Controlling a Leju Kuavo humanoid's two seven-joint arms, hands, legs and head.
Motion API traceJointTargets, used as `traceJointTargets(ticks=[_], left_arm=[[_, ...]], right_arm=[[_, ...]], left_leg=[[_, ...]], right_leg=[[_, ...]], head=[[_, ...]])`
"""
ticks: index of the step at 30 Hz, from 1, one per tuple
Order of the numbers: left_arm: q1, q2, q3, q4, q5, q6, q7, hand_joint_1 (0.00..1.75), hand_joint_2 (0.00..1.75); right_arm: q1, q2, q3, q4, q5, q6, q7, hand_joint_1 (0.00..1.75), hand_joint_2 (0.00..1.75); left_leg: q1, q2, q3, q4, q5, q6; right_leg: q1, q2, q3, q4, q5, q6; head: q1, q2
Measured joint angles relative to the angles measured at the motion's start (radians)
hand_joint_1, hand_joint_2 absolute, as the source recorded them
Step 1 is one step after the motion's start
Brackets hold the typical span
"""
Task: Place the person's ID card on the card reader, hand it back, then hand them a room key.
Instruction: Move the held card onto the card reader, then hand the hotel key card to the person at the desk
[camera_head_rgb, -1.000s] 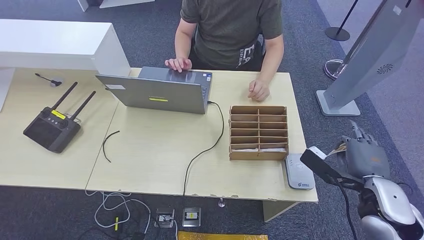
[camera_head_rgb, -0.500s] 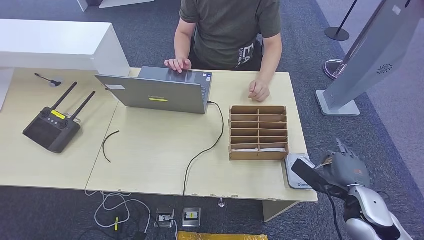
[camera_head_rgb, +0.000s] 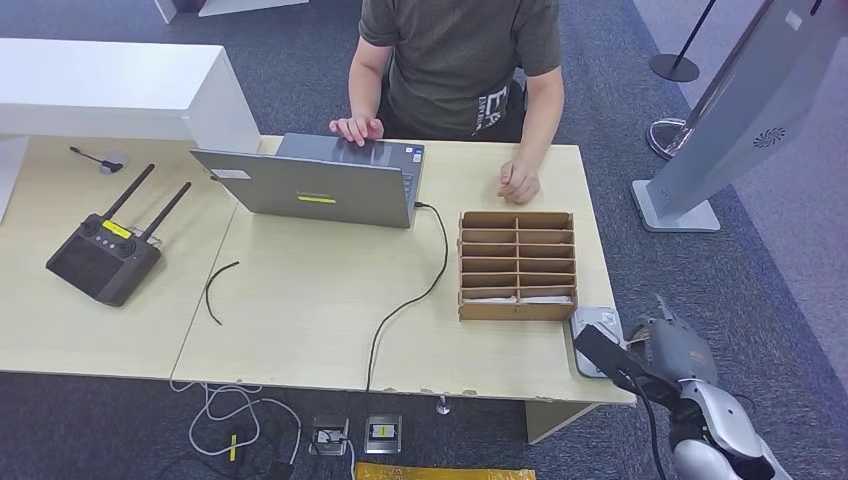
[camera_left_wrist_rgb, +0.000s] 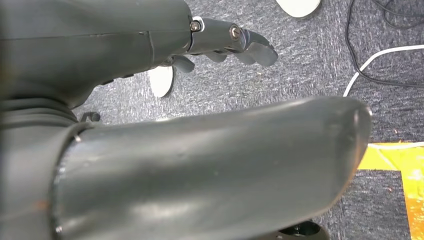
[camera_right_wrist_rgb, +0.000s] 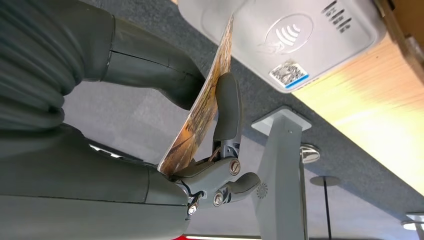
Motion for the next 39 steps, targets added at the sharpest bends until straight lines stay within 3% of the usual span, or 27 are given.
traceJointTargets(ticks=[18,39], left_arm=[[0.011,0.021,0.000,-0.029,0.024,0.011,0.001,0.00,0.00],[0.021,0.032,0.000,-0.055,0.046,0.013,-0.003,0.00,0.00]], right_arm=[[-0.030,0.002,0.097,0.049,-0.105,-0.112,0.023,1.75,1.75],[-0.057,0.002,0.159,0.078,-0.129,-0.160,0.016,1.75,1.75]], left_leg=[[0.000,0.000,0.000,0.000,0.000,0.000],[0.000,0.000,0.002,0.000,0.000,0.000]], right_leg=[[0.000,0.000,0.000,0.000,0.000,0.000],[0.000,0.001,0.001,0.000,0.000,0.000]], head=[[0.000,0.000],[0.000,0.000]])
